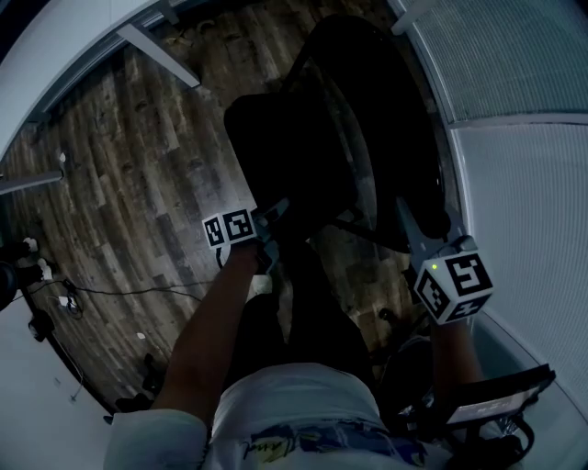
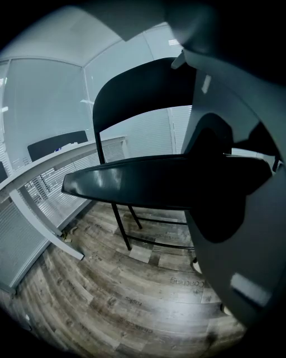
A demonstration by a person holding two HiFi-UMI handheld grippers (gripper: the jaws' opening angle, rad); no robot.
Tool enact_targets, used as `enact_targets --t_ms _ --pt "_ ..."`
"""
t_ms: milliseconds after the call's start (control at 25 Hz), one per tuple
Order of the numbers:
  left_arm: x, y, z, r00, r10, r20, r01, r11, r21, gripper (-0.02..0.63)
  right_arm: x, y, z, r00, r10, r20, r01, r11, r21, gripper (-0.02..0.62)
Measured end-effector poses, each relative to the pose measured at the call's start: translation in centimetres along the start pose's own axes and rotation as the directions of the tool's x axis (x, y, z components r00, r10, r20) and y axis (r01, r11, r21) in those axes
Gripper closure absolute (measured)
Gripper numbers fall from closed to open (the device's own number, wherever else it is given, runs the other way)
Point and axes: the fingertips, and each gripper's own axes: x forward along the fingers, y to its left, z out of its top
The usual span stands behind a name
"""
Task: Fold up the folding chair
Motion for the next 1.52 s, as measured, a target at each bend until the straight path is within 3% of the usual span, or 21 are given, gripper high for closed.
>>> enact_targets --t_ms 960,1520 --pt "3.5 -6.7 -1.1 0.987 0.154 -0.037 -0.153 0.988 0.036 0.451 -0.9 4.1 0.4 0.999 -0.031 0.011 0.032 0.998 -0.061 0.520" --pt "5.2 -10.1 -1.4 0.982 0.179 -0.065 -0.177 0.983 0.044 0.463 -1.1 6.3 1.2 1.000 -0.029 0.009 0.030 0.996 -0.090 0.512"
